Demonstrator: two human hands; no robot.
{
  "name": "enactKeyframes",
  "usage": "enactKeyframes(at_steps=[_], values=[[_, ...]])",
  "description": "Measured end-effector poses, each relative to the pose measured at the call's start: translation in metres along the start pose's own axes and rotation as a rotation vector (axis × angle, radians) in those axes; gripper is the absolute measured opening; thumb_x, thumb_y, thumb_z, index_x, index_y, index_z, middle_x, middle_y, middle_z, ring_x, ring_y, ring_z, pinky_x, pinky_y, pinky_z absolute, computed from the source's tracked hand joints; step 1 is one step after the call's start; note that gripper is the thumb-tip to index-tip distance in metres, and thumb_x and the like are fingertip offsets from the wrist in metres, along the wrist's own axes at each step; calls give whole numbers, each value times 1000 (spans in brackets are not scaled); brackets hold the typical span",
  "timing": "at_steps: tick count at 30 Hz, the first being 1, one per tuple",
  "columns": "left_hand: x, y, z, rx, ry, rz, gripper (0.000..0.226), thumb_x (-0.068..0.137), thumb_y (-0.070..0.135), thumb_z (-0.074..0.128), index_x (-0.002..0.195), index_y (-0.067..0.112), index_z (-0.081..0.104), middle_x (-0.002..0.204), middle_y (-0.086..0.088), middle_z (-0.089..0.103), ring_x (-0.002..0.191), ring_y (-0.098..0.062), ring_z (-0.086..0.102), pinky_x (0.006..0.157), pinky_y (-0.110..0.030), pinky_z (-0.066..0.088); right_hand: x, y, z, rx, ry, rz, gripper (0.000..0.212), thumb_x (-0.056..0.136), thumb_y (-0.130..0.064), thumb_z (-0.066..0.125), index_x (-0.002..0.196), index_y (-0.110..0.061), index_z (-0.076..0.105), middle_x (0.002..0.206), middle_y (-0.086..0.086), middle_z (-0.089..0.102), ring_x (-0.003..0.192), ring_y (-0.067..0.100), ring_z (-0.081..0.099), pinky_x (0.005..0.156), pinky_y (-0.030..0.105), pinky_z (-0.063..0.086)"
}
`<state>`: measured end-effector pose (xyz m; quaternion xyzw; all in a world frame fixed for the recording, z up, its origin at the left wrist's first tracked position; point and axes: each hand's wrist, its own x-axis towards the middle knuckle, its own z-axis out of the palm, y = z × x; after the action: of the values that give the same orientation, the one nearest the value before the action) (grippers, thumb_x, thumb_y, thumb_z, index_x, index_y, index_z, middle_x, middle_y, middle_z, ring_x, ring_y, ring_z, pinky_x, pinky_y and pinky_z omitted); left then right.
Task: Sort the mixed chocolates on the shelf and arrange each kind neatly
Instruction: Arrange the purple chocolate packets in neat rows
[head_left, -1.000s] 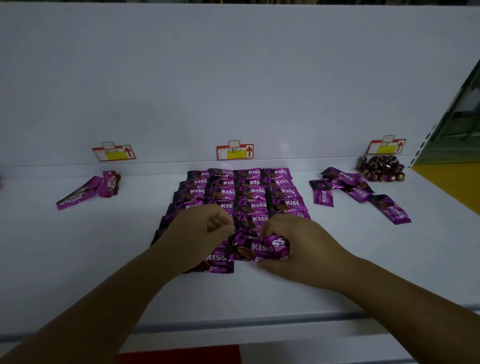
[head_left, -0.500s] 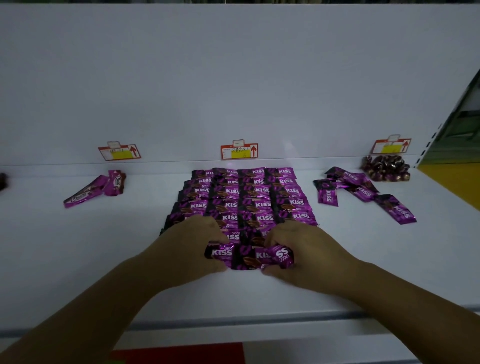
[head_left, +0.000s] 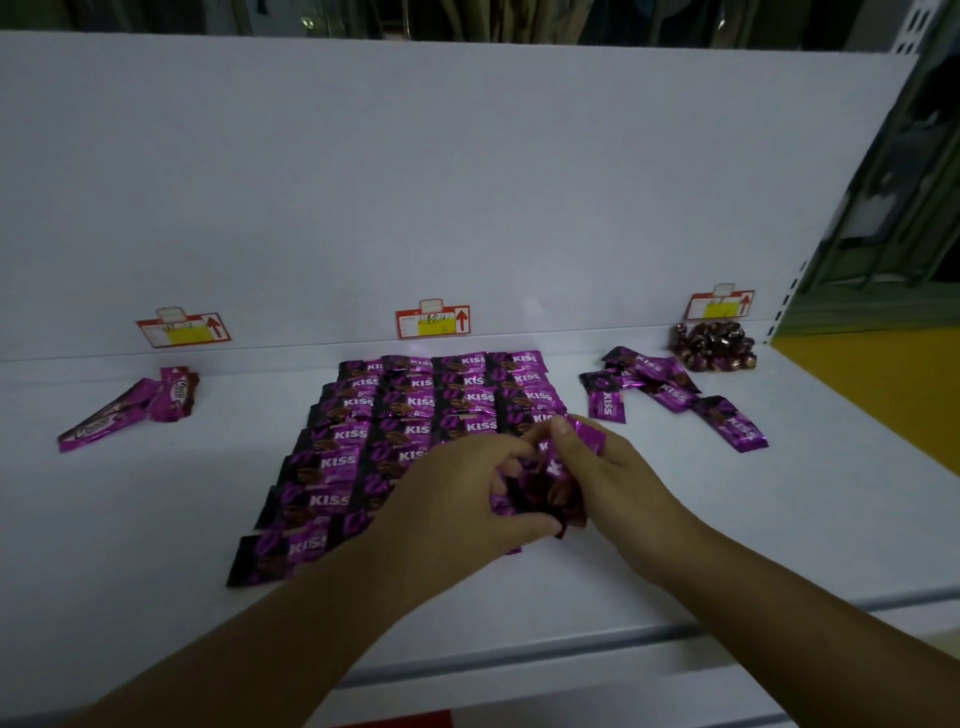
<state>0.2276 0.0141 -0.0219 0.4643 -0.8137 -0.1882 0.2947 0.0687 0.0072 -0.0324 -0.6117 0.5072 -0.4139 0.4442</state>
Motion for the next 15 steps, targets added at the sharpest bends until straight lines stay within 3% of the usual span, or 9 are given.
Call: enactKeyframes(at_steps=[3, 7, 9, 11, 13, 15], values=[[3, 6, 8, 34, 22, 57, 40, 72, 41, 73, 109, 30, 64, 80, 22, 49, 75, 7, 49, 65, -6, 38, -4, 2, -9, 155, 55, 19, 25, 96, -29, 47, 89, -16, 68, 81, 5, 71, 81, 23, 70, 62, 35, 56], [5, 3, 18, 60, -29, 91, 30, 75, 47, 65, 99, 31, 65, 85, 12, 56, 77, -3, 51, 65, -13, 41, -8, 11, -21, 234, 22, 79, 12, 92, -19, 57, 91, -10, 65, 82, 10, 70, 73, 24, 70, 60, 33, 55], [5, 0, 22, 94, -47, 94, 34, 73, 48, 56, 99, 28, 66, 86, 9, 57, 76, -6, 53, 67, -22, 46, -9, 19, -28, 50, 10, -14, 5, 87, -19, 65, 90, -16, 63, 85, 3, 68, 73, 21, 68, 63, 32, 57], [3, -3, 23, 111, -81, 98, 34, 73, 49, 51, 94, 27, 66, 84, 9, 56, 74, -7, 53, 66, -25, 47, -11, 27, -39, -339, -4, -298, 19, 79, -28, 72, 95, -22, 63, 93, -5, 65, 82, 13, 63, 72, 26, 53], [1, -6, 24, 108, -101, 99, 35, 71, 52, 49, 88, 27, 67, 81, 11, 56, 74, -7, 52, 65, -25, 47, -11, 34, -48, -609, -128, -577, 30, 77, -36, 70, 102, -20, 64, 104, -8, 62, 95, 5, 58, 82, 19, 47], [-1, -6, 26, 115, -124, 93, 38, 70, 53, 48, 88, 28, 68, 81, 13, 57, 77, -5, 52, 68, -25, 47, -12, 36, -50, -648, -227, -600, 32, 78, -37, 67, 104, -19, 66, 104, -8, 65, 96, 4, 59, 84, 22, 49]])
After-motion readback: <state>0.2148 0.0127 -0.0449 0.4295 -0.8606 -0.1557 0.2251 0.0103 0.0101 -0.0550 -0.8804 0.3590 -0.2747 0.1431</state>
